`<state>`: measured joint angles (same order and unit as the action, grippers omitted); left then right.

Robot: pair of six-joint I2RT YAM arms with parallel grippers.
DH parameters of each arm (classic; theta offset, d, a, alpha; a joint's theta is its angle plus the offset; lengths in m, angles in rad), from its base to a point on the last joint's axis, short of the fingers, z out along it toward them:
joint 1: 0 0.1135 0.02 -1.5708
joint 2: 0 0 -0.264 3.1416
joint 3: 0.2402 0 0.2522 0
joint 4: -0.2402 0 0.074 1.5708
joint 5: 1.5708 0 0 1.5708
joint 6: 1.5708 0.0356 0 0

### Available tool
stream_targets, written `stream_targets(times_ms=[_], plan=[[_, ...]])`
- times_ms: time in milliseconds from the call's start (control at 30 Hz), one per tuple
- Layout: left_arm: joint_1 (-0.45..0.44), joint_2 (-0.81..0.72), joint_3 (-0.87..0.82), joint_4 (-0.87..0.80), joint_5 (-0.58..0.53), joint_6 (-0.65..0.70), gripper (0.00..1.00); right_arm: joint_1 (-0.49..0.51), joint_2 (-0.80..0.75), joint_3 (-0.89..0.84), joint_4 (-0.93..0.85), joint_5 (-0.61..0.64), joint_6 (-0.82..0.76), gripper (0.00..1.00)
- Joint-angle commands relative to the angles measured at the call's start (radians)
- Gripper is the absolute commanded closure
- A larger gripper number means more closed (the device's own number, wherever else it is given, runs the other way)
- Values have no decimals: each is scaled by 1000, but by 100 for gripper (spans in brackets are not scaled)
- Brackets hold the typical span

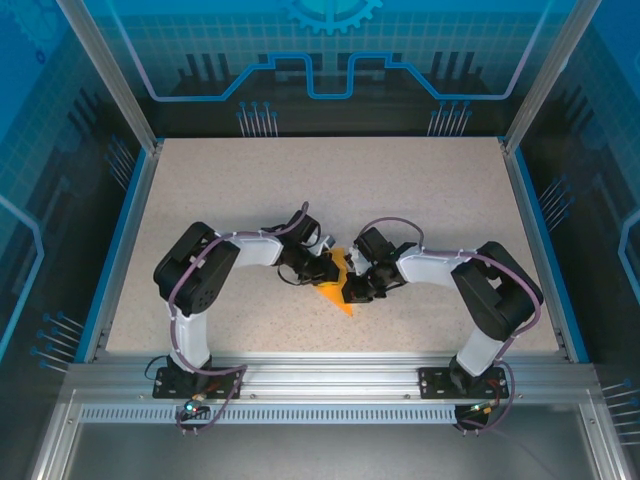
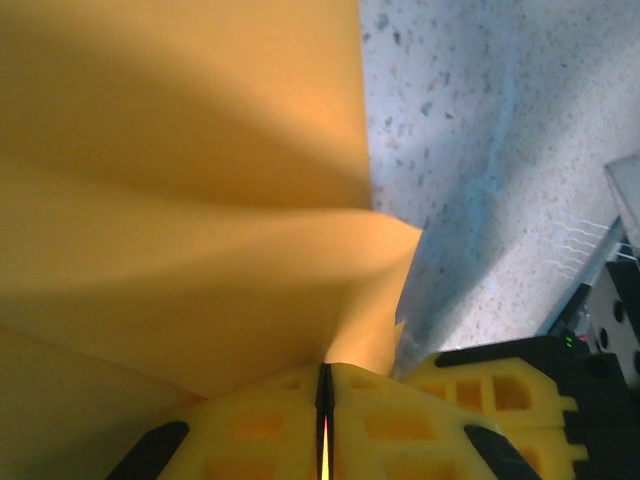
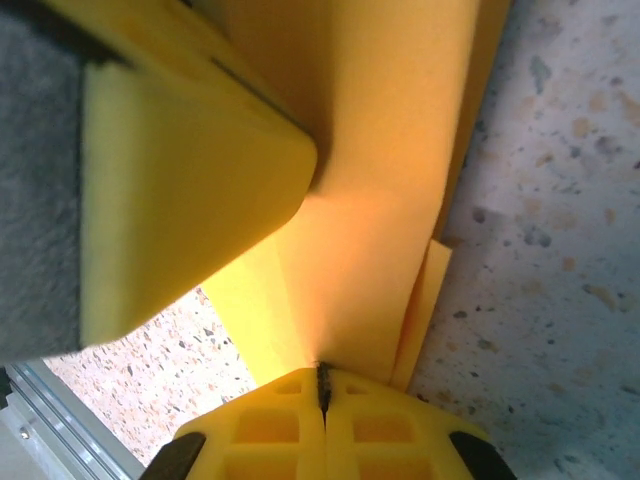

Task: Fold a paper plane with a square sheet of paper (fold left side to right side)
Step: Fourth fold the wing at the center of the table.

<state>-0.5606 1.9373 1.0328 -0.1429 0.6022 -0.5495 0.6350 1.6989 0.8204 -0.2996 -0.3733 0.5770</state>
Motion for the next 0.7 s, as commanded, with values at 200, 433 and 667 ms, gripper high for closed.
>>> stream_targets(times_ms=[200,433,667], plan=[[4,35,54,-95,-135,56,89,10,61,-43,-134,147,-24,100],[45,44,50,-73,-142,62,90,11,56,-53,-144,151,-28,100],[83,61,96,-81,-142,85,89,11,49,-56,-153,151,-28,100]])
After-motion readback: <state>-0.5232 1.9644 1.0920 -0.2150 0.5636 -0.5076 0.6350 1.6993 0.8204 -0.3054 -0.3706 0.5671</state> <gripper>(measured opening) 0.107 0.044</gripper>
